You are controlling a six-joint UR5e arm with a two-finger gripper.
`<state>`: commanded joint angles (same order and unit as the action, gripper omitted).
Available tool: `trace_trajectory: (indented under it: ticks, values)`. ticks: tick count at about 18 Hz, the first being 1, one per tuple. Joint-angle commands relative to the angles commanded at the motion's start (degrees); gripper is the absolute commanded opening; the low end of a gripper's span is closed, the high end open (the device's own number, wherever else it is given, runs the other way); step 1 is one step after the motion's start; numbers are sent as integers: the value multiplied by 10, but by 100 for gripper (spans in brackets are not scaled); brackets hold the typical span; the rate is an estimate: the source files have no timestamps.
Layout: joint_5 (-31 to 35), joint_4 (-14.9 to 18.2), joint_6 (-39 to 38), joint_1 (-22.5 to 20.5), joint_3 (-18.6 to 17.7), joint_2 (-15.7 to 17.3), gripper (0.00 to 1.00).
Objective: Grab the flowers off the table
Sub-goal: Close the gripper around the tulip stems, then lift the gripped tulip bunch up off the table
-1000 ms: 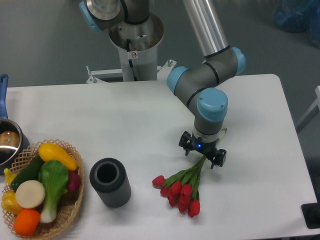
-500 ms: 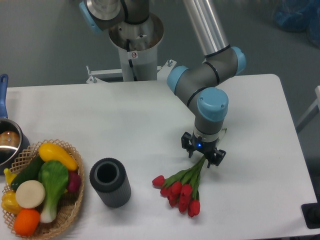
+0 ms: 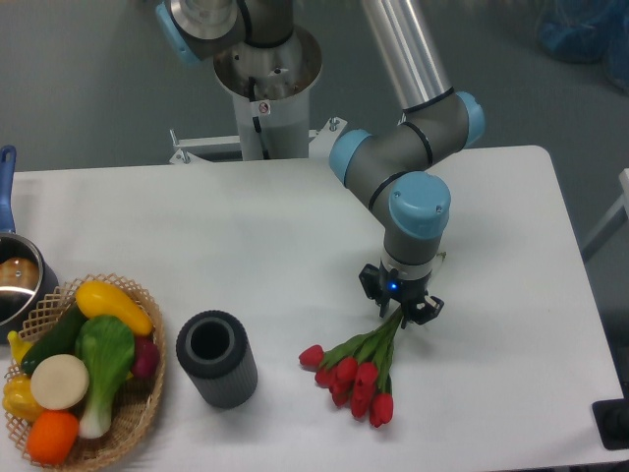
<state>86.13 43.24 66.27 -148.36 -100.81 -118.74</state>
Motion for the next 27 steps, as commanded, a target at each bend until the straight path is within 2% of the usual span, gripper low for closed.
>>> trace_trajectory:
  ticks: [8, 9, 10, 17, 21, 24, 27]
  values:
    - [-2, 0, 1, -4, 11, 1, 26]
    - [-2, 0, 1, -4, 14, 0, 24]
    - [-2, 0, 0, -4, 14, 0, 16]
    - [-12, 0, 0, -4, 36, 13, 18]
    - [-65, 0, -3, -4, 57, 32, 19]
    - [-85, 0, -4, -4, 59, 50, 19]
    - [-152, 0, -6, -5, 82, 72, 19]
